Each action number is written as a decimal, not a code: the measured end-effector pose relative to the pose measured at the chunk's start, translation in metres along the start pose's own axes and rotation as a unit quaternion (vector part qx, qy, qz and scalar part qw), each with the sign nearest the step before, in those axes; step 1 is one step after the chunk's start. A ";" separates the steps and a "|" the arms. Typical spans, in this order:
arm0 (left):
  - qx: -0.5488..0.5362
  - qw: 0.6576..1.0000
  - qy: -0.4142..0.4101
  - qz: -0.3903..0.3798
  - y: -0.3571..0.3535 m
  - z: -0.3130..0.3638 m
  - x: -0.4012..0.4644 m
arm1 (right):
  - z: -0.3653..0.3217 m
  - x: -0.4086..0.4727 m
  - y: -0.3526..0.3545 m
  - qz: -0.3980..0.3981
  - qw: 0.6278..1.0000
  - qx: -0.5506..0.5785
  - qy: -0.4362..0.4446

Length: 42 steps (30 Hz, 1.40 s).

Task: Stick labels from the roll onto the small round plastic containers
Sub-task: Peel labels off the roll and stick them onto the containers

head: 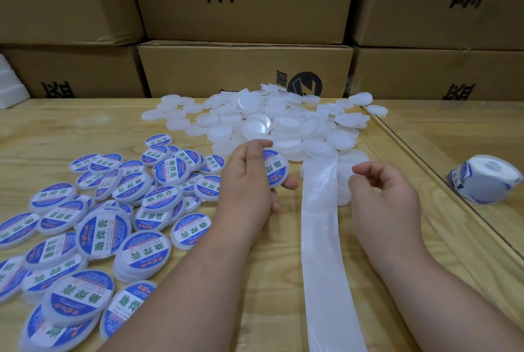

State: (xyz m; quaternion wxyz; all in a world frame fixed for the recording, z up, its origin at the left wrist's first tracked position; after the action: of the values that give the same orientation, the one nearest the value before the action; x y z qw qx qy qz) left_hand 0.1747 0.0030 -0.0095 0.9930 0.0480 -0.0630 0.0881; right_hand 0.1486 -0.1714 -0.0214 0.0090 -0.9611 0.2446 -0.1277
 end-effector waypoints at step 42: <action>-0.233 0.969 0.074 0.031 0.008 -0.005 0.013 | -0.005 -0.005 -0.005 -0.098 0.972 -0.214 -0.018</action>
State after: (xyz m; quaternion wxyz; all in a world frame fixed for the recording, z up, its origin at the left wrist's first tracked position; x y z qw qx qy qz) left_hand 0.1865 0.0136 -0.0123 0.9755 -0.1933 -0.0099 0.1049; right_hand 0.1461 -0.1642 -0.0173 -0.2051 -0.9622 0.1703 -0.0549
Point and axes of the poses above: each hand's wrist, its own x-axis towards the middle knuckle, its own y-axis out of the back of the hand, z = x × y, the point moved 1 cm from there along x, towards the middle knuckle, and after that the axes turned 12 degrees about x, right-handed, at the moved point
